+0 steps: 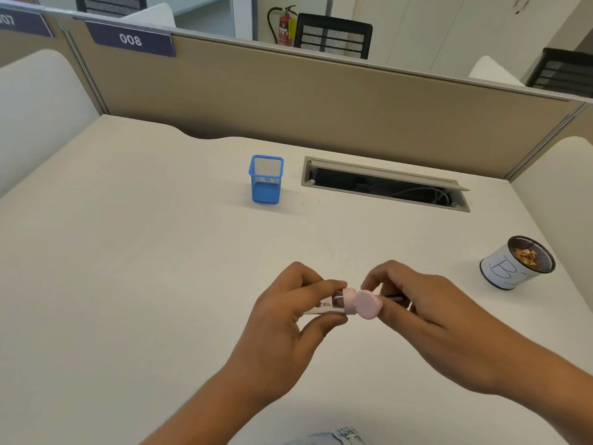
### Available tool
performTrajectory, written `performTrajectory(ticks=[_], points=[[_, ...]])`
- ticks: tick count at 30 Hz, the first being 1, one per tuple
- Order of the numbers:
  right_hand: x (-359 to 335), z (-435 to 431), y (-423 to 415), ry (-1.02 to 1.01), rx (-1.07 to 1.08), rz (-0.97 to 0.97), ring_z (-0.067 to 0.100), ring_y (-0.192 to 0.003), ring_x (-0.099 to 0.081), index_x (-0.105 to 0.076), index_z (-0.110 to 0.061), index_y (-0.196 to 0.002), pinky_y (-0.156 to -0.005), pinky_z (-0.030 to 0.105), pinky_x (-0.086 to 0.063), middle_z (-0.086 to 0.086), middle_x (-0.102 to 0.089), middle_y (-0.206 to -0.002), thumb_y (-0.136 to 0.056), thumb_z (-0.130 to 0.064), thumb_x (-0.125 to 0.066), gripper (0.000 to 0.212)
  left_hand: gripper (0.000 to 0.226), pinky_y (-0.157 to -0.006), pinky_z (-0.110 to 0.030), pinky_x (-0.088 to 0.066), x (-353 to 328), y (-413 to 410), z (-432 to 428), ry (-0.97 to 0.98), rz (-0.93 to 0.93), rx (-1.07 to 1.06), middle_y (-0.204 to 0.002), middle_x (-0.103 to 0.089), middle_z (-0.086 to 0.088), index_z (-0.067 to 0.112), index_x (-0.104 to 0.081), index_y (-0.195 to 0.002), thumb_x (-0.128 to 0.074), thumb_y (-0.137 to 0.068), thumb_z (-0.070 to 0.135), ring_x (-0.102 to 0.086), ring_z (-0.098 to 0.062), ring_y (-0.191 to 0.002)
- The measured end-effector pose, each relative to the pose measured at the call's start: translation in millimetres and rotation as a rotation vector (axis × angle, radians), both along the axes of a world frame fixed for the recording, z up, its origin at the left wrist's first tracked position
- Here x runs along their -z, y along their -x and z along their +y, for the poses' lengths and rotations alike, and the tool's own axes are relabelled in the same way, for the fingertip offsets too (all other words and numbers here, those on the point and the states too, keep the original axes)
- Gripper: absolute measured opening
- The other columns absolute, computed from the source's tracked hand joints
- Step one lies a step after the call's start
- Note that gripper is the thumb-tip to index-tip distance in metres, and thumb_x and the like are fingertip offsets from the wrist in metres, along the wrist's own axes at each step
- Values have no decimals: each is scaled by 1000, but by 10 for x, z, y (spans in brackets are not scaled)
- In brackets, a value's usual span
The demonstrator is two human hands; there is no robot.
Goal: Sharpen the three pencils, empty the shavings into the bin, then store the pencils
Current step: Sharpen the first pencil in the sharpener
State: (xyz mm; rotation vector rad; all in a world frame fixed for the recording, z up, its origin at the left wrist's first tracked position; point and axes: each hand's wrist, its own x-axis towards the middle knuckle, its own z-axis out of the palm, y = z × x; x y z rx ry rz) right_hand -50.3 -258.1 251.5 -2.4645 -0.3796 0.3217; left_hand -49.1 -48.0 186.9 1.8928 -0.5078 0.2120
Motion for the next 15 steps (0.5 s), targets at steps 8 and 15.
performTrajectory(ticks=[8, 15], points=[[22, 63, 60, 292, -139, -479, 23, -55, -44, -57, -13, -74, -45, 41, -41, -2, -51, -63, -97, -33, -39, 35, 29, -76, -11, -43, -23, 8, -18, 68, 33, 11, -94, -56, 13, 24, -73, -113, -71, -85, 17, -61, -11, -92], [55, 110, 27, -238, 277, 365, 8, -42, -26, -47, -24, -56, -42, 16, -21, -12, -35, -46, -102, -37, -43, 49, 33, -81, -19, -48, 89, 29, -3, -86, -221, -24, -102, -55, 9, 14, -66, -122, -67, -89, 11, -59, -13, -93]])
